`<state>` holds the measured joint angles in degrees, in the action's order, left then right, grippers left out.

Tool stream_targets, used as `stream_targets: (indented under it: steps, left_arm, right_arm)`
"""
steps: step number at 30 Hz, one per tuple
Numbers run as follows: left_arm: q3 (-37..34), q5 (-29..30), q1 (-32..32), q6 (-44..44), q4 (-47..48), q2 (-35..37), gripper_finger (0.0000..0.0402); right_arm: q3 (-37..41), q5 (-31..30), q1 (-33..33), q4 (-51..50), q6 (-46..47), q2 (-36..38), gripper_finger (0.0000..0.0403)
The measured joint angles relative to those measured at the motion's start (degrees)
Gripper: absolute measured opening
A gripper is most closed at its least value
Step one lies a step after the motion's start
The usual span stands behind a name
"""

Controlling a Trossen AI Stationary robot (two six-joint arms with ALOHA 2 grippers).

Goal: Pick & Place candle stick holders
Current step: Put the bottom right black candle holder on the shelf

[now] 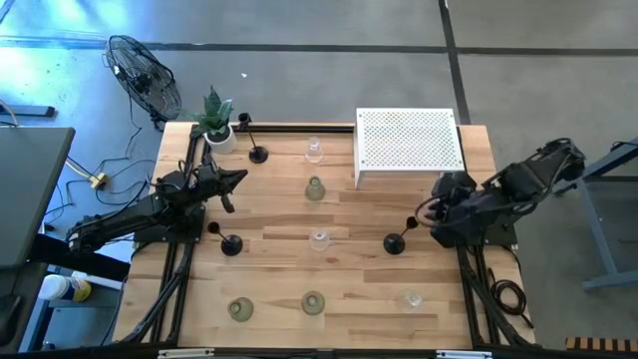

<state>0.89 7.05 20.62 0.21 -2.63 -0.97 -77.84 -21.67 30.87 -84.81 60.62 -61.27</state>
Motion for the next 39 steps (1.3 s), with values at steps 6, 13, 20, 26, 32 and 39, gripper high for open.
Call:
stream_targets:
  steps: [6, 13, 20, 26, 32, 39]
  left_arm:
    - [0.0, 0.0, 0.0, 4.08, -0.15, 0.0, 0.0001]
    - [-0.01, -0.13, 0.0, 3.87, -0.18, -0.02, 0.0001]
    - [-0.01, 0.02, 0.0, 4.42, -0.25, 0.0, 0.0001]
    - [0.01, 0.04, 0.0, 3.87, -0.24, 0.0, 0.0001]
    - [0.0, 0.17, 0.0, 3.45, -0.27, 0.0, 0.0001]
    - [0.0, 0.17, 0.0, 2.95, -0.29, 0.0, 0.0001]
  right_arm:
    - [1.73, -3.07, 8.11, -0.62, 8.79, -2.32, 0.0192]
    - [15.99, -7.89, 16.17, 10.76, 17.76, -1.12, 0.0196]
    - [30.33, -21.74, 18.5, 22.0, 24.24, -0.24, 0.0203]
    - [38.05, -32.17, 18.28, 31.68, 23.27, -0.26, 0.0221]
    - [40.58, -38.26, 18.28, 34.54, 22.91, -0.26, 0.0203]
    - [40.54, -40.83, 18.28, 39.31, 14.73, -0.26, 0.0091]
